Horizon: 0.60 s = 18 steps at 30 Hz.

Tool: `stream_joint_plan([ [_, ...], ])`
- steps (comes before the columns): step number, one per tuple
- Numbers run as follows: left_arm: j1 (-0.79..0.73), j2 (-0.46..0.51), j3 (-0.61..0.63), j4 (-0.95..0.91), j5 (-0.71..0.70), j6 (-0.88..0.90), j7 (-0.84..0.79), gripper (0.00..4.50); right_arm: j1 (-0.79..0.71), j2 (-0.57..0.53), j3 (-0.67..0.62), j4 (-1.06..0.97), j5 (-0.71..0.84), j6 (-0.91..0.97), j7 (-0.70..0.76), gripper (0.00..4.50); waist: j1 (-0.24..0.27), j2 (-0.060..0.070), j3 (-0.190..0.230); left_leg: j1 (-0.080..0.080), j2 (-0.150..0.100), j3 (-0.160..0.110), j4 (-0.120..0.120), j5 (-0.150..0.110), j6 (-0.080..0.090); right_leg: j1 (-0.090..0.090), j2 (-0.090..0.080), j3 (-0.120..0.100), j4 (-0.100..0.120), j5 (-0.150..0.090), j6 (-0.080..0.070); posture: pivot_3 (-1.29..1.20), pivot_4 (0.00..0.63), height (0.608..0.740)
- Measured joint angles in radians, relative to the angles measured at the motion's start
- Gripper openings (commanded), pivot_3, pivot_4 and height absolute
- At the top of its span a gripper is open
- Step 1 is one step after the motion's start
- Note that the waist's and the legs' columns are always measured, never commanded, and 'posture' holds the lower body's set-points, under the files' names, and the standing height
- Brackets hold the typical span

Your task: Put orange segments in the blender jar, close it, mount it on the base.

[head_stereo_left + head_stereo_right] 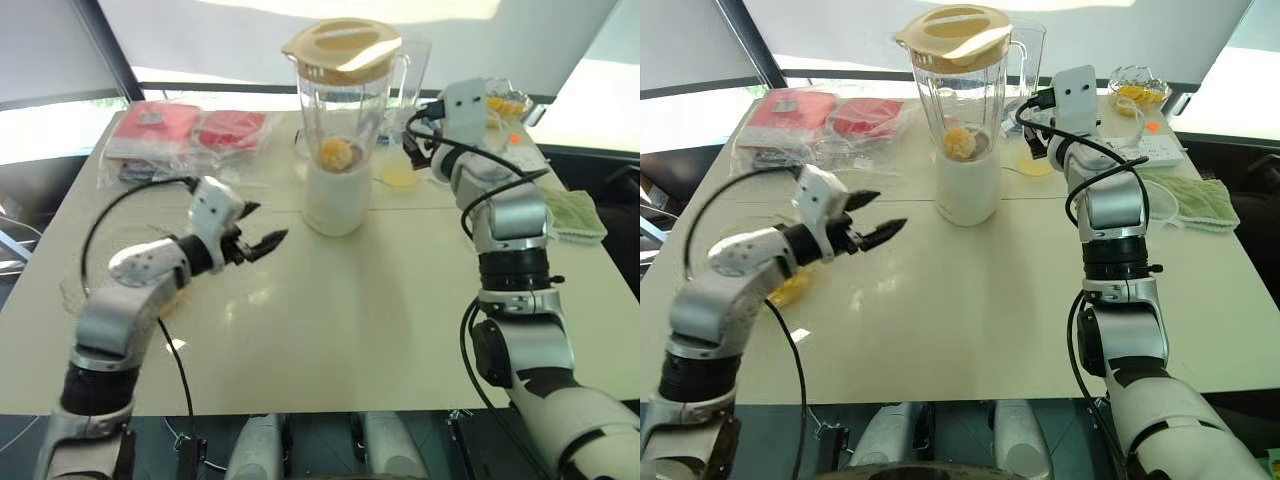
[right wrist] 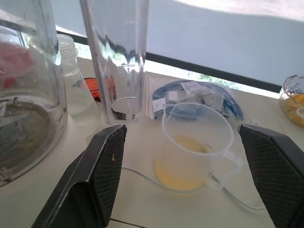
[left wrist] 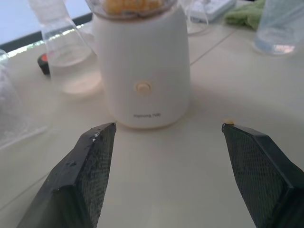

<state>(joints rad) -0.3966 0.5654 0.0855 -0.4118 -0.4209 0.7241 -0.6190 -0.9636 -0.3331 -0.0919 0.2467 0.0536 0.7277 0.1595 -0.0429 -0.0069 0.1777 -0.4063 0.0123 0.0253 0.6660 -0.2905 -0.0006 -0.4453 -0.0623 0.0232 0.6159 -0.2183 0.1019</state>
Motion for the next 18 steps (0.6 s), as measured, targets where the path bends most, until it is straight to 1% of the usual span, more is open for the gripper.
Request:
stream_joint_plan([
  [3, -0.053, 0.034, 0.097, -0.034, -0.108, 0.084, -0.01, 3.71, -0.009, -0.003, -0.004, 0.004, 0.01, 0.016, 0.015, 3.89, -0.002, 0.0, 0.0, 0.0, 0.0, 0.0, 0.0, 0.0, 0.0, 0.0, 0.0, 0.0, 0.0, 0.0, 0.0, 0.0, 0.15, 0.74],
  [5, -0.071, 0.07, 0.137, -0.042, -0.153, 0.122, -0.012, 3.71, -0.014, -0.016, -0.004, 0.004, 0.014, 0.036, 0.033, 3.89, -0.001, 0.0, 0.0, 0.0, 0.0, 0.0, 0.0, 0.0, 0.0, 0.0, 0.0, 0.0, 0.001, 0.0, 0.0, 0.0, 0.15, 0.74],
  [8, -0.074, 0.101, 0.159, -0.04, -0.201, 0.16, -0.018, 3.71, -0.014, -0.04, -0.003, -0.011, 0.027, 0.081, 0.063, 3.89, 0.0, 0.0, 0.0, 0.0, -0.001, 0.0, 0.0, 0.0, -0.001, 0.0, 0.0, 0.0, 0.001, 0.0, 0.0, 0.0, 0.15, 0.74],
  [14, -0.114, 0.106, 0.21, -0.02, -0.283, 0.213, 0.008, 3.71, -0.005, -0.044, 0.0, -0.097, 0.05, 0.154, 0.096, 3.89, 0.001, 0.0, 0.0, 0.0, -0.001, 0.0, 0.001, 0.001, -0.001, 0.0, 0.0, 0.0, 0.001, 0.0, 0.0, 0.0, 0.15, 0.74],
  [18, -0.116, 0.113, 0.213, -0.01, -0.299, 0.224, 0.013, 3.71, -0.005, -0.044, -0.001, -0.127, 0.06, 0.183, 0.1, 3.89, 0.0, 0.0, 0.0, 0.0, -0.002, -0.001, 0.001, 0.002, -0.003, 0.0, 0.0, 0.0, 0.002, 0.0, 0.0, 0.0, 0.15, 0.74],
])
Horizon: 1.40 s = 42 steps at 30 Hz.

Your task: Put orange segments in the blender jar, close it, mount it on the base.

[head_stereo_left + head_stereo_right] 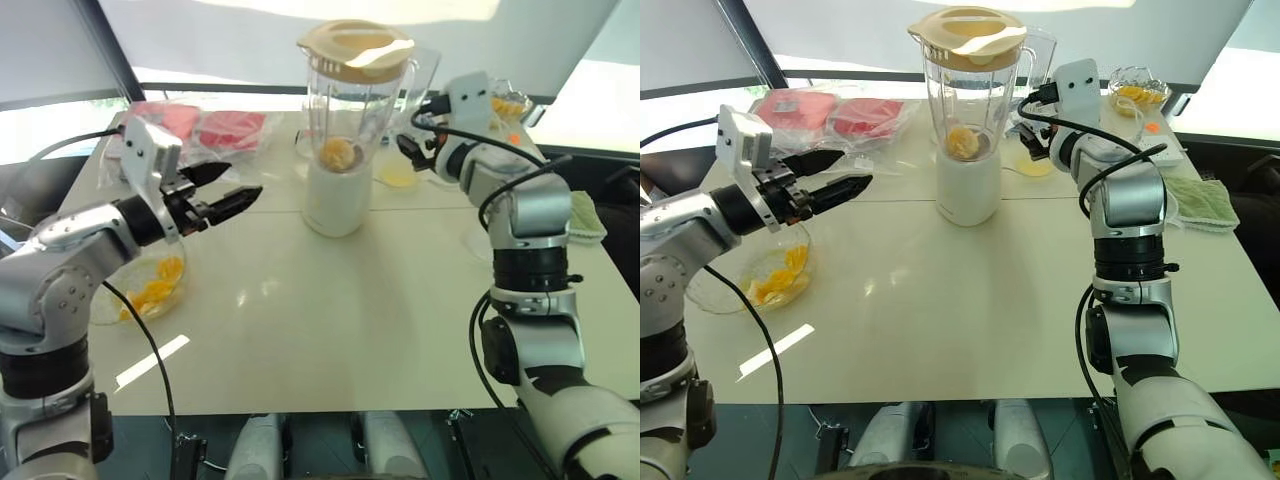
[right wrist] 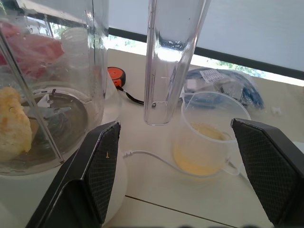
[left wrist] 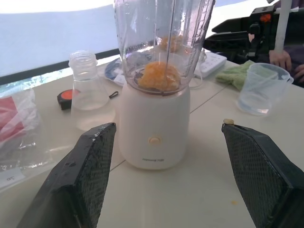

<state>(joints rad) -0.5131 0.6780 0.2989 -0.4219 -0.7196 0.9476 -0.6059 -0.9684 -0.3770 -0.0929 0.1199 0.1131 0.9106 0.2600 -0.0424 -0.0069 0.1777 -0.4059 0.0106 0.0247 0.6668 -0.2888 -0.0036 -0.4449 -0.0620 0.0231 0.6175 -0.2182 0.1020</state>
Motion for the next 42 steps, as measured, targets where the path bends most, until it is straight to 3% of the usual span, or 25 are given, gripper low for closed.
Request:
stream_joint_plan([
  [21, -0.001, 0.0, -0.013, 0.024, 0.012, -0.024, 0.05, 3.71, -0.146, 0.045, -0.032, 0.318, 0.022, -0.208, -0.032, 3.89, -0.001, 0.0, 0.0, 0.001, -0.002, 0.0, 0.0, 0.001, -0.003, 0.0, 0.0, 0.0, 0.002, 0.0, 0.0, 0.0, 0.15, 0.74],
  [24, -0.001, 0.0, -0.021, 0.024, 0.013, -0.024, 0.061, 3.71, -0.152, 0.045, -0.029, 0.361, 0.017, -0.244, -0.034, 3.12, -0.001, 0.0, 0.0, 0.001, -0.001, 0.0, 0.0, 0.002, -0.003, 0.0, 0.0, 0.0, 0.002, 0.0, 0.0, 0.0, 0.15, 0.74],
  [28, 0.0, 0.0, -0.033, 0.021, 0.013, -0.024, 0.071, 3.71, -0.152, 0.047, -0.012, 0.373, 0.015, -0.259, -0.029, 1.0, -0.001, 0.0, 0.0, 0.001, -0.001, 0.0, 0.0, 0.002, -0.003, 0.0, 0.0, 0.0, 0.002, 0.0, 0.0, 0.0, 0.15, 0.74],
  [29, 0.001, 0.0, -0.035, 0.02, 0.013, -0.024, 0.073, 3.71, -0.154, 0.048, -0.015, 0.369, 0.019, -0.267, -0.027, 0.71, -0.001, 0.0, 0.0, 0.001, -0.001, 0.0, 0.0, 0.002, -0.003, 0.0, 0.0, 0.0, 0.002, 0.0, 0.0, 0.0, 0.15, 0.74],
  [42, 0.031, -0.004, -0.055, 0.019, 0.034, -0.059, 0.079, 3.71, -0.112, 0.094, -0.017, 0.162, 0.015, -0.084, -0.129, 0.71, 0.001, 0.0, 0.0, 0.0, 0.0, -0.001, 0.0, 0.002, -0.003, 0.0, -0.001, 0.0, 0.005, 0.0, 0.0, 0.0, 0.15, 0.74],
])
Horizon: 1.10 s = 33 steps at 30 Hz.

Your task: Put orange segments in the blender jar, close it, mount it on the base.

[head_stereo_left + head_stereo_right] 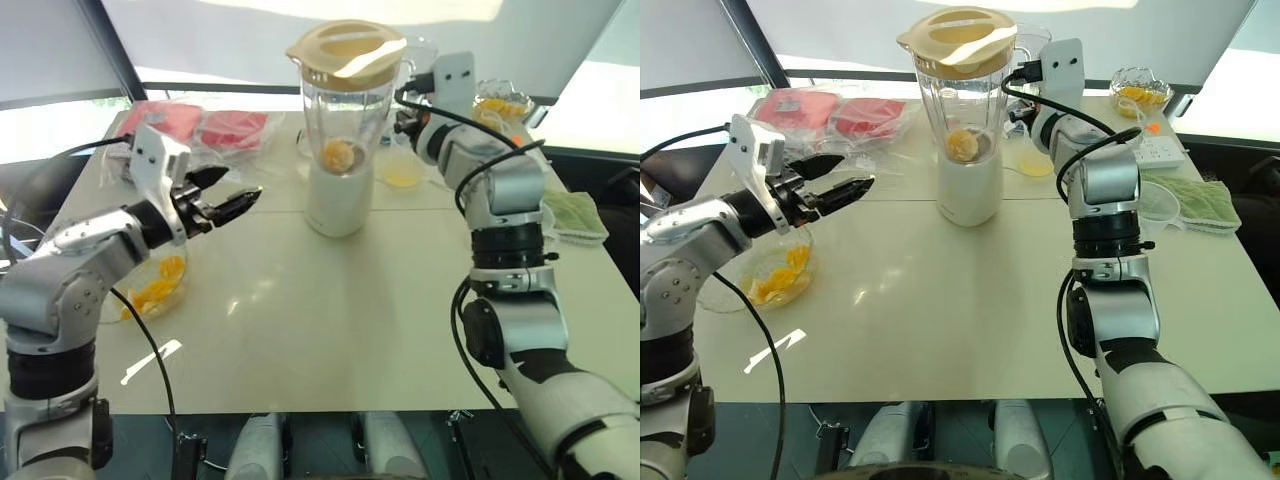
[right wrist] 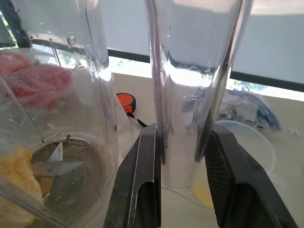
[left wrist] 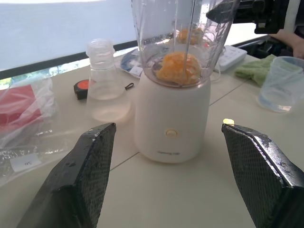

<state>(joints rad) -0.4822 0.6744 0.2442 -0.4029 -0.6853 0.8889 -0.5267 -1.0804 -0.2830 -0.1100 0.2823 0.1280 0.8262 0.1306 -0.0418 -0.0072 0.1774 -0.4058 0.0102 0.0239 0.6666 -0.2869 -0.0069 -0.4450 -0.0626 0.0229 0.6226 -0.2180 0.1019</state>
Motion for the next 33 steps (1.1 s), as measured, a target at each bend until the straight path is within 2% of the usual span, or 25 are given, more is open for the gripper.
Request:
stream_joint_plan([
  [12, 0.007, -0.013, -0.033, 0.035, 0.028, -0.04, -0.005, 3.71, 0.039, 0.135, -0.056, -0.14, -0.008, 0.128, -0.198, 0.71, -0.006, 0.0, 0.0, 0.001, -0.001, 0.001, 0.0, 0.0, 0.0, 0.0, 0.0, 0.0, 0.002, 0.0, 0.0, 0.0, 0.15, 0.74],
  [26, 0.008, -0.028, -0.035, 0.049, 0.058, -0.071, -0.006, 3.71, 0.066, 0.18, 0.037, -0.204, -0.076, 0.127, -0.227, 0.71, -0.007, -0.001, -0.001, 0.009, -0.001, 0.001, 0.0, 0.0, 0.0, 0.002, 0.001, 0.002, 0.006, 0.0, -0.001, 0.0, 0.15, 0.74],
  [33, 0.009, -0.031, -0.038, 0.049, 0.066, -0.073, -0.009, 3.71, 0.073, 0.105, 0.049, -0.167, -0.072, 0.081, -0.128, 0.71, -0.004, -0.001, -0.001, 0.012, -0.001, 0.001, 0.0, 0.0, 0.0, 0.007, 0.001, 0.002, 0.006, -0.001, -0.001, 0.0, 0.15, 0.74],
])
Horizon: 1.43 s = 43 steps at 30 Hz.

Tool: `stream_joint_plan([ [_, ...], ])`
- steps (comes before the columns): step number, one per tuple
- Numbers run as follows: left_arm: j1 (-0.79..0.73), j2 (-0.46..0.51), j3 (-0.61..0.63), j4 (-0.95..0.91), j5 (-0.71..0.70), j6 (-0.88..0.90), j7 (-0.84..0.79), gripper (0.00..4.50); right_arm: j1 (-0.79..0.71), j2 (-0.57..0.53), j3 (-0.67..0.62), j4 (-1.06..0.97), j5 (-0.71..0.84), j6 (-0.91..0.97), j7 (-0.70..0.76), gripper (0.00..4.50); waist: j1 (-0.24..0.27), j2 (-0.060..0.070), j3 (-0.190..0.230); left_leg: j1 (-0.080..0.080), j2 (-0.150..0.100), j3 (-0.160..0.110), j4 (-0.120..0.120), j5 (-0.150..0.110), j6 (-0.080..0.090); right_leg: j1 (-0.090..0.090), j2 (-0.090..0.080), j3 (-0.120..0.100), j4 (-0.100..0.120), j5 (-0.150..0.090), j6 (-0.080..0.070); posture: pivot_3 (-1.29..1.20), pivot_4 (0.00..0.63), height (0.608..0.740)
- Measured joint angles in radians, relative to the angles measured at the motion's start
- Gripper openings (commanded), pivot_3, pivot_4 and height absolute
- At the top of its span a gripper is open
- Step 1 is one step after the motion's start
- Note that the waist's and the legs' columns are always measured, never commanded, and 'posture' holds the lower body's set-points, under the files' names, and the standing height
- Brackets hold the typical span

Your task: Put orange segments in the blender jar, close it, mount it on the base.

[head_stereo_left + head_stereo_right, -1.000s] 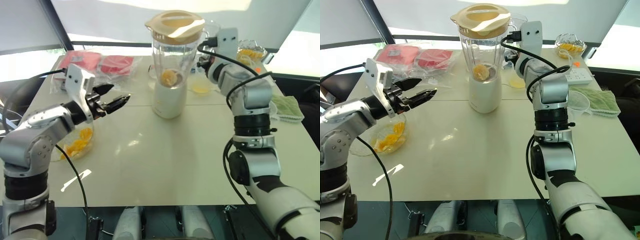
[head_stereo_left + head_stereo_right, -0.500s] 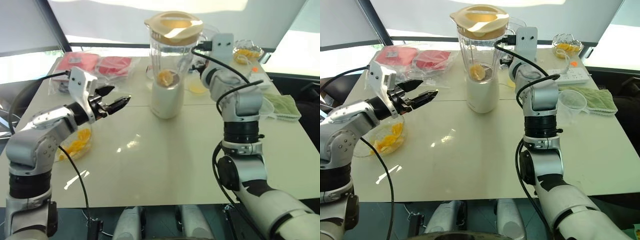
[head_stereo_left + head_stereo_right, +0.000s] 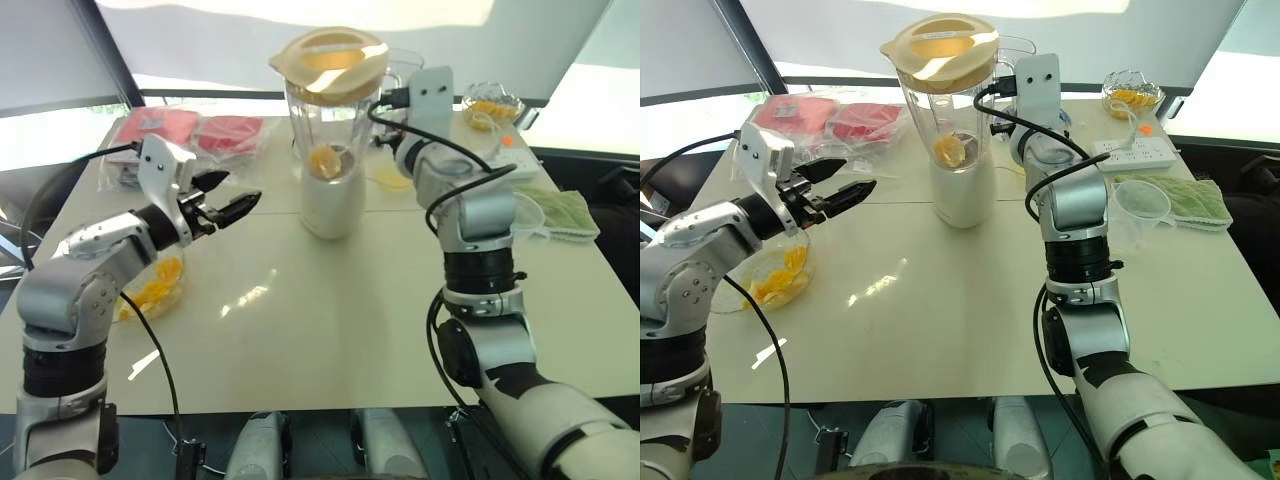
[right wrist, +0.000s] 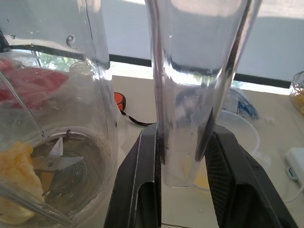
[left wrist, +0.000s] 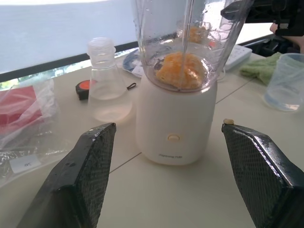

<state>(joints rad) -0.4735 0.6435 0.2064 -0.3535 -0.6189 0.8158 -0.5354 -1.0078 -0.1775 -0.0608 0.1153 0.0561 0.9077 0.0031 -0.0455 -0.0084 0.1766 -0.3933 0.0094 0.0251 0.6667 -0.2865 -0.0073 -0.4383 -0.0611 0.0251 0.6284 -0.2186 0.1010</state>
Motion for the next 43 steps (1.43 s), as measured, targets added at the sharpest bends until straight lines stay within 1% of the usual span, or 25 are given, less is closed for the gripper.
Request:
stream_joint_plan([
  [7, 0.0, -0.003, -0.013, 0.0, 0.001, -0.001, -0.001, 3.71, -0.023, -0.075, 0.0, 0.121, 0.007, -0.092, 0.108, 0.71, 0.003, -0.001, -0.001, 0.002, 0.0, 0.0, 0.0, 0.0, 0.0, 0.003, 0.0, 0.0, -0.001, 0.0, 0.0, 0.0, 0.15, 0.74],
  [11, 0.0, -0.009, -0.022, 0.001, 0.007, -0.005, 0.002, 3.71, -0.059, -0.115, 0.01, 0.235, 0.008, -0.178, 0.187, 0.71, 0.004, -0.001, -0.001, 0.002, -0.001, -0.001, 0.0, 0.0, 0.0, 0.004, 0.0, 0.0, -0.002, 0.0, 0.0, 0.0, 0.15, 0.74],
  [15, 0.0, -0.016, -0.028, 0.001, 0.016, -0.014, 0.005, 3.71, -0.125, -0.147, 0.023, 0.4, 0.007, -0.271, 0.246, 0.71, 0.005, -0.001, -0.001, 0.002, -0.001, -0.001, 0.0, 0.0, 0.0, 0.004, -0.001, 0.0, -0.002, 0.0, 0.0, 0.0, 0.15, 0.74],
  [18, 0.0, -0.015, -0.028, 0.001, 0.02, -0.015, 0.005, 3.71, -0.148, -0.156, 0.023, 0.461, 0.007, -0.307, 0.269, 0.71, 0.006, -0.001, -0.001, 0.002, -0.001, -0.001, 0.0, 0.0, 0.0, 0.004, -0.001, 0.0, -0.003, 0.0, 0.0, 0.0, 0.15, 0.74],
  [22, 0.0, -0.015, -0.028, 0.001, 0.021, -0.015, 0.004, 3.71, -0.157, -0.156, 0.021, 0.486, 0.008, -0.319, 0.274, 0.71, 0.005, -0.001, -0.001, 0.002, -0.001, -0.001, 0.0, 0.0, 0.0, 0.005, -0.001, 0.0, -0.002, 0.0, 0.0, 0.0, 0.15, 0.74],
  [23, 0.001, -0.015, -0.028, 0.001, 0.021, -0.015, 0.004, 3.71, -0.158, -0.157, 0.024, 0.487, 0.005, -0.318, 0.275, 1.79, 0.005, -0.001, -0.001, 0.002, -0.001, -0.001, 0.0, 0.0, 0.0, 0.005, -0.001, 0.0, -0.002, 0.0, 0.0, 0.0, 0.15, 0.74],
  [27, 0.004, -0.014, -0.026, 0.001, 0.02, -0.015, 0.004, 3.71, -0.114, -0.164, 0.05, 0.498, -0.022, -0.271, 0.271, 3.73, 0.004, -0.001, 0.0, 0.001, 0.0, -0.001, 0.0, 0.0, 0.0, 0.004, -0.001, 0.0, -0.003, 0.0, 0.0, 0.0, 0.15, 0.74],
  [28, 0.004, -0.016, -0.023, 0.001, 0.017, -0.015, 0.004, 3.71, -0.097, -0.164, 0.051, 0.487, -0.028, -0.25, 0.265, 4.32, 0.003, -0.001, 0.0, 0.001, 0.0, -0.001, 0.0, 0.0, 0.0, 0.003, -0.001, 0.0, -0.003, 0.0, 0.0, 0.0, 0.15, 0.74],
  [29, 0.004, -0.017, -0.018, 0.003, 0.013, -0.015, 0.004, 3.71, -0.081, -0.164, 0.051, 0.466, -0.034, -0.23, 0.257, 4.47, 0.003, -0.001, 0.0, 0.0, 0.001, -0.001, 0.0, 0.0, 0.0, 0.002, -0.001, 0.0, -0.003, 0.0, 0.0, 0.0, 0.15, 0.74],
  [31, 0.003, -0.018, -0.001, 0.012, 0.004, -0.016, 0.006, 3.71, -0.054, -0.168, 0.052, 0.403, -0.042, -0.195, 0.245, 4.47, 0.001, -0.001, 0.0, -0.002, 0.001, 0.0, -0.001, 0.0, 0.0, -0.001, -0.001, 0.0, -0.002, 0.0, 0.0, 0.0, 0.15, 0.74],
  [33, -0.001, -0.017, 0.008, 0.017, 0.0, -0.017, 0.008, 3.71, 0.015, -0.195, 0.065, 0.249, -0.058, -0.145, 0.239, 4.47, 0.003, -0.001, 0.0, -0.003, 0.001, -0.001, -0.001, 0.0, 0.0, -0.002, -0.001, 0.0, -0.002, 0.0, 0.0, 0.0, 0.15, 0.74],
  [35, 0.009, -0.007, 0.014, 0.02, 0.0, -0.017, 0.005, 3.71, 0.117, -0.232, 0.096, 0.076, -0.079, -0.09, 0.247, 4.47, 0.005, -0.001, 0.0, -0.004, 0.001, -0.001, -0.001, 0.0, 0.0, -0.002, -0.001, -0.001, -0.002, 0.0, 0.0, 0.0, 0.15, 0.74],
  [37, 0.021, 0.0, 0.013, 0.02, 0.0, -0.017, 0.001, 3.71, 0.196, -0.257, 0.126, -0.023, -0.094, -0.06, 0.262, 4.47, 0.005, -0.001, 0.0, -0.004, 0.001, 0.0, -0.001, 0.0, 0.0, -0.002, -0.001, 0.0, -0.003, 0.0, 0.0, 0.0, 0.15, 0.74],
  [38, 0.031, -0.001, 0.011, 0.017, -0.001, -0.019, -0.005, 3.71, 0.26, -0.278, 0.131, -0.094, -0.095, -0.062, 0.272, 4.47, 0.006, -0.002, 0.0, -0.004, 0.001, 0.0, -0.001, 0.0, 0.0, -0.002, -0.001, 0.0, -0.004, 0.0, 0.0, 0.0, 0.15, 0.74],
  [39, 0.053, -0.001, 0.012, 0.015, -0.001, -0.02, -0.008, 3.71, 0.334, -0.293, 0.129, -0.161, -0.094, -0.067, 0.281, 4.47, 0.007, -0.002, 0.0, -0.003, 0.001, 0.0, -0.001, 0.0, 0.0, 0.0, -0.001, 0.0, -0.004, 0.0, 0.0, 0.0, 0.15, 0.74],
  [43, 0.139, -0.002, -0.003, 0.015, 0.005, -0.03, -0.033, 3.71, 0.563, -0.312, 0.082, -0.314, -0.064, -0.13, 0.319, 4.47, 0.007, -0.002, 0.0, -0.002, 0.0, 0.0, -0.001, 0.0, 0.0, 0.0, -0.001, 0.0, -0.005, 0.0, 0.0, 0.0, 0.15, 0.74],
])
